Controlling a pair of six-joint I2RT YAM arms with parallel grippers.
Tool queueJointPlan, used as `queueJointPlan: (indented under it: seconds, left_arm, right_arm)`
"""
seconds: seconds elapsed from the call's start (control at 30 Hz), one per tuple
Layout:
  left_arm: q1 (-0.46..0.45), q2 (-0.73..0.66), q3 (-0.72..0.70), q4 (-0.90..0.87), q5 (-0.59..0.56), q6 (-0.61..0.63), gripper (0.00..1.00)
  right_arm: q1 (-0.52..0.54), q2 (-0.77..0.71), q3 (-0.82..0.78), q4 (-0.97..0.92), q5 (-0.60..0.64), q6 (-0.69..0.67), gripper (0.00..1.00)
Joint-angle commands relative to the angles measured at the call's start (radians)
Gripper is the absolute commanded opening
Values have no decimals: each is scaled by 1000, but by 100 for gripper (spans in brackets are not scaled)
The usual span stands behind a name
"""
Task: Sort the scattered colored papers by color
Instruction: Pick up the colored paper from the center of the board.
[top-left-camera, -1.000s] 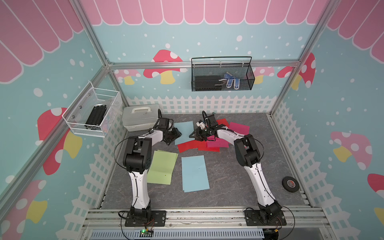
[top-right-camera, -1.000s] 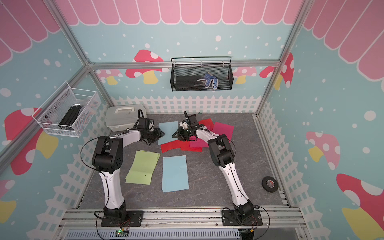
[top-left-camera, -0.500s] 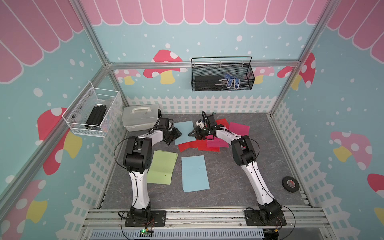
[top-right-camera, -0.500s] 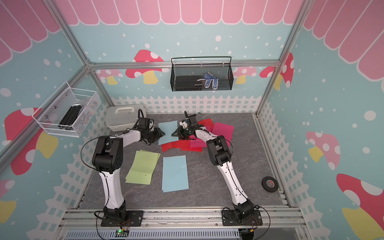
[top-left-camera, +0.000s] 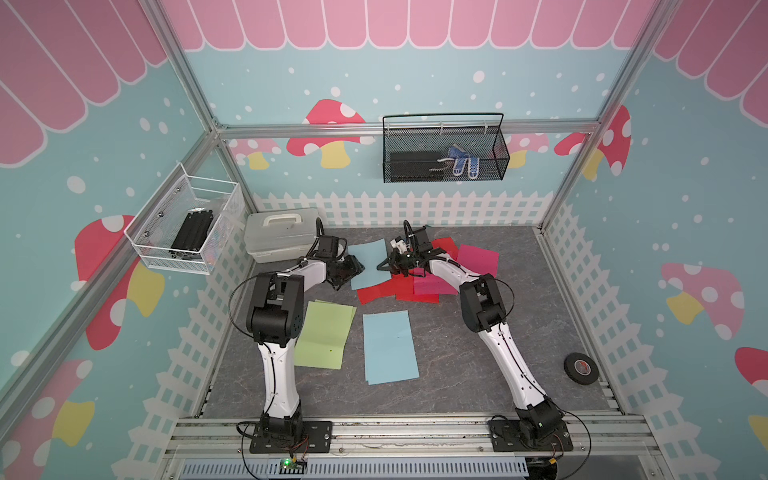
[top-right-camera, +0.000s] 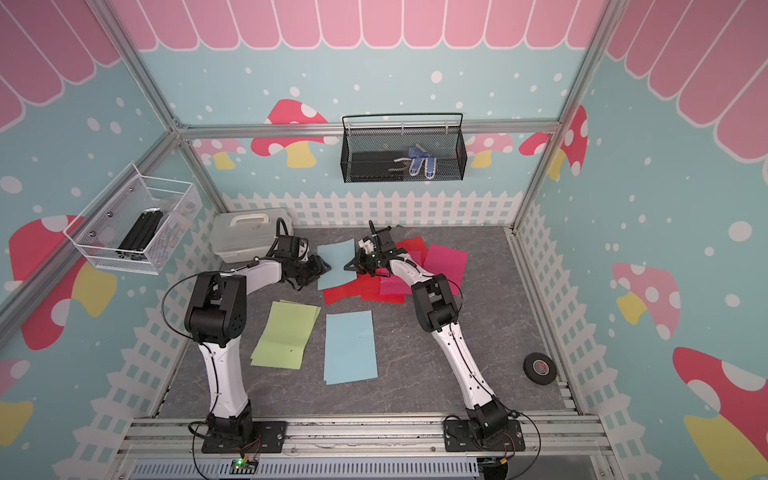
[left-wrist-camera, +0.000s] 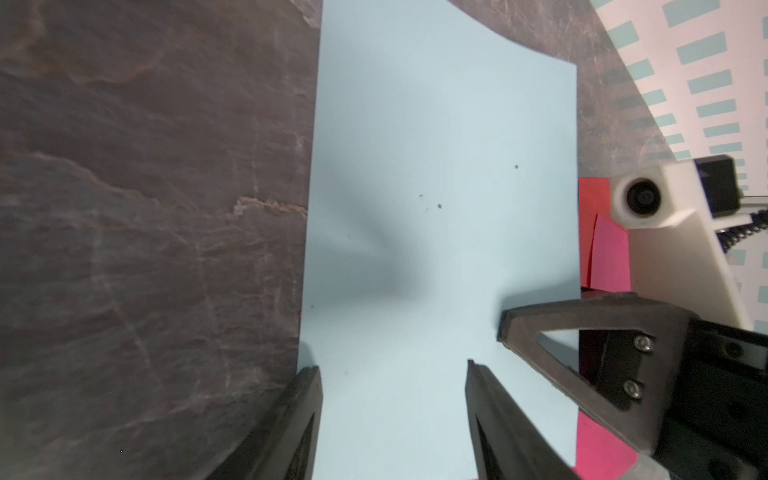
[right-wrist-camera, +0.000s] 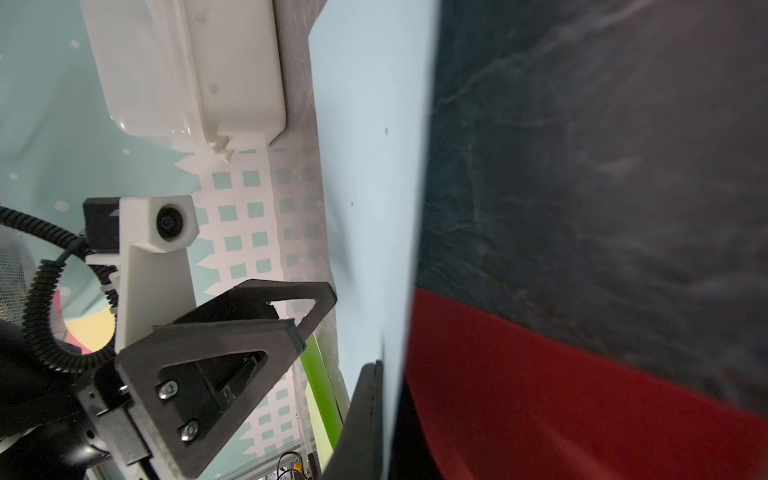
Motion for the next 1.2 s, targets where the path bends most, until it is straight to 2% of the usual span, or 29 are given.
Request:
queueJointPlan:
  seconds: [0.0, 0.2, 0.5, 0.87, 1.17]
  left_arm:
    - [-1, 30, -19, -53, -6, 3, 59]
    - [5, -71, -9, -46, -36, 26, 61]
    - [11, -239, -66, -45, -51, 28, 62]
    - [-4, -426, -229, -1, -40, -11, 62]
    - [-27, -611, -354, 78, 59, -63, 63]
  right_arm:
    - [-4, 2, 11, -5, -8, -15, 0]
    - [-3, -48, -20, -7, -16, -42, 0]
    - [4, -228, -151, -7, -22, -98, 0]
    - [25, -563, -501, 59, -8, -140, 0]
    - [28, -846, -776, 98, -2, -167, 0]
